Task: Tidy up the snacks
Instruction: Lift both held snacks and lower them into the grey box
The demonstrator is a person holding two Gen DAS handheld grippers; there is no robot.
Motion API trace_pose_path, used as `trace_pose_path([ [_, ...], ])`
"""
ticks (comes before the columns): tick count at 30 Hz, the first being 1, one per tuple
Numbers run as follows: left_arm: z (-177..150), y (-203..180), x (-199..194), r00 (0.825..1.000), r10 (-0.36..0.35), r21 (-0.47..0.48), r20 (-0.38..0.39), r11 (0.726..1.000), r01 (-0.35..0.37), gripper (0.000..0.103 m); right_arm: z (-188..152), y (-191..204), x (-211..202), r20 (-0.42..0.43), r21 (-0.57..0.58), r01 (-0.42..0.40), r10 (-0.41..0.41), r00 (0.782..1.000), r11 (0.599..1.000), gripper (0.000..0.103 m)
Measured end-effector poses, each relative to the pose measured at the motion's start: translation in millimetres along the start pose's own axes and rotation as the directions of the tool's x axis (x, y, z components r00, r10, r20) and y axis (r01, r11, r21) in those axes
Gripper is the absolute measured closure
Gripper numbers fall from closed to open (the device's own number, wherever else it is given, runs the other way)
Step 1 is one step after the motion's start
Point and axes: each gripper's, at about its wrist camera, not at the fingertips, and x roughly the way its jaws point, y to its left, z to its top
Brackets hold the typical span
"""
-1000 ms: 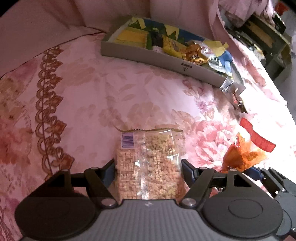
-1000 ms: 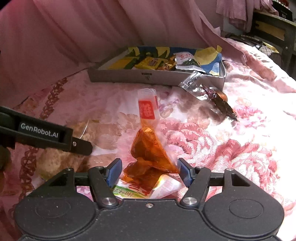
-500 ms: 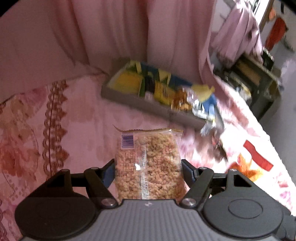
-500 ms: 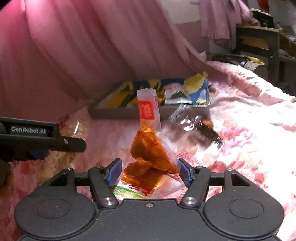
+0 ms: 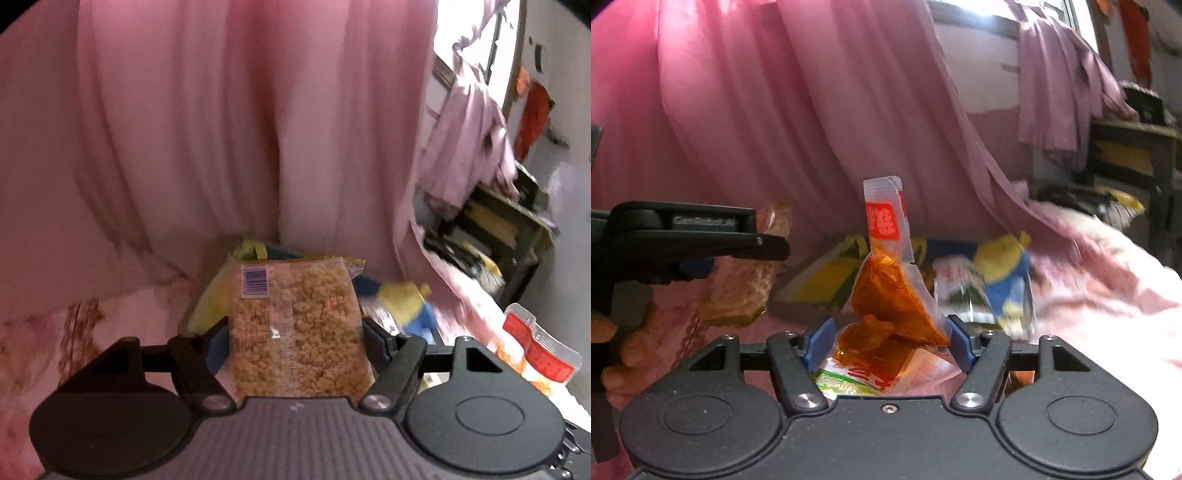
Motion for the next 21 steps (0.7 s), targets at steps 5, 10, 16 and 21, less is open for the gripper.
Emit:
trace_pose_path([
  [5, 14, 14, 41, 0.998, 0.041, 0.037, 0.050, 0.998, -0.043, 0.027, 16, -3, 60, 0.014, -0.003, -0.002, 0.002, 1.000, 1.000, 0.036],
  [10, 15, 30, 78, 0.997, 0.058, 0.001, 0.053, 0.998, -0.058, 0.027, 15, 1, 109, -0.002, 0.013, -0.001, 0.001, 1.000, 1.000, 0.036],
  [16, 5, 33, 106, 0.996, 0.069, 0.007, 0.065, 0.998, -0.070, 0.027, 8, 5, 151, -0.017, -0.010, 0.010, -0.010, 1.000, 1.000, 0.036],
  [21, 1, 37, 124, 0.999, 0.031, -0.029, 0.024, 0.999, -0.030, 0.027, -1, 9, 164, -0.048, -0.025, 0.019, -0.020, 0.999, 1.000, 0.036],
])
